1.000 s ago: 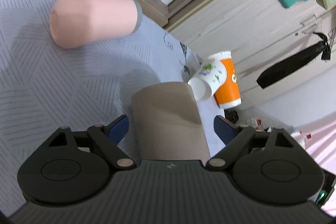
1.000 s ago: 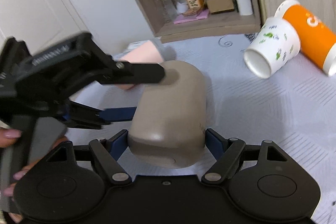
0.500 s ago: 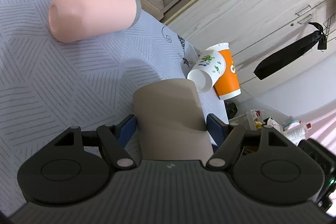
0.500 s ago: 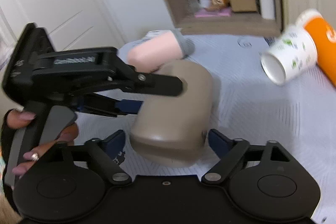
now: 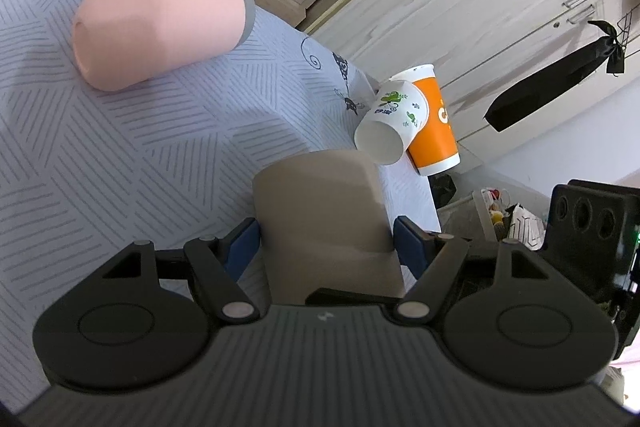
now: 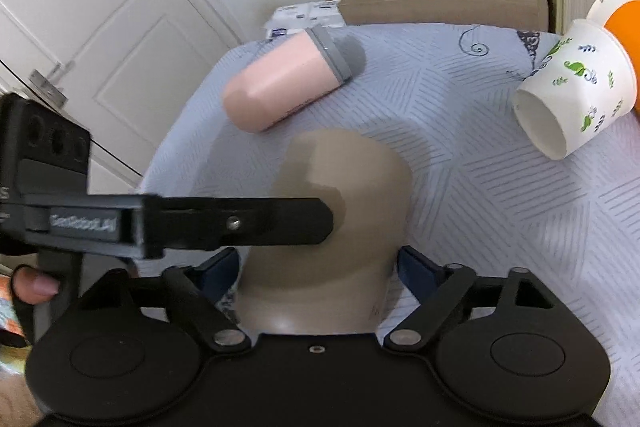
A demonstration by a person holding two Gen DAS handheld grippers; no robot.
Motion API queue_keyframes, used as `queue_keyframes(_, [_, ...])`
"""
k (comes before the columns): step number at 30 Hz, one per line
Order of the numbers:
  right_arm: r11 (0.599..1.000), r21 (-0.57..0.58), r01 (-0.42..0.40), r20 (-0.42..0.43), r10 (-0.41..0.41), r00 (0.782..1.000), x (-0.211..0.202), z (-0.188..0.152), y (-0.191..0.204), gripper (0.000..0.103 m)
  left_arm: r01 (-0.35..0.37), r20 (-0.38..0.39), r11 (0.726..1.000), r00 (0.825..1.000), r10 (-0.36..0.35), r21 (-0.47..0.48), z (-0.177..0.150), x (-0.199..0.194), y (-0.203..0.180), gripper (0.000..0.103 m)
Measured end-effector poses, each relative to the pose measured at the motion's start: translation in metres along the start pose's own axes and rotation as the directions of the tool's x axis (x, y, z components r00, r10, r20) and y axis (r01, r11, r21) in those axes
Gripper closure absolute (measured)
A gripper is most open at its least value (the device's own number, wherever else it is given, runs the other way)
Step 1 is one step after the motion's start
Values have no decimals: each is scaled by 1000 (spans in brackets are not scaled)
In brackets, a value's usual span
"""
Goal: Flip cup upright
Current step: 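Rotate the taupe tumbler upright with the right gripper while the left gripper pushes its open end, then set the tumbler base-down on the table while the left gripper steadies its side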
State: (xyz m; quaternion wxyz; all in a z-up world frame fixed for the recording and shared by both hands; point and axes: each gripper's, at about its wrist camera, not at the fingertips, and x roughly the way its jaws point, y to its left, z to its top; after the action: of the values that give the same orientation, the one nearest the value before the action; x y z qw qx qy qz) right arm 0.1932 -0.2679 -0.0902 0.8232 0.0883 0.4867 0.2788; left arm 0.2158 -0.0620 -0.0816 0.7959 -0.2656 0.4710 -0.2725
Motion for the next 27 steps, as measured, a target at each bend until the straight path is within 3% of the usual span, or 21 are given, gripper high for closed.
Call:
queue_keyframes(5, [1000,-14,-4,55,5,998,-5,-14,2,16,17,-40,1000,999,-17,-9,4,-1,3,31])
queue_keyframes(12, [999,-52,14,182,-4,983,-13,-40,6,16,19,-23,996,1000,-17,91,-11,-6,-10,30])
queue_keyframes(17, [997,-66,32,221,-17,975,-23,-53,9,16,14,-23,989,1000,-10,145,-19,-3,-20,27])
queue_keyframes(20, [994,-88,61,258,-36,965,-27,-60,12,16,13,-2,988,1000,-13,155,-22,-4,-26,28])
queue_keyframes(27, [953,-247,177,354,-81,932,-36,-87,31,16,-16,51,951,999,0,310,-46,-15,-48,28])
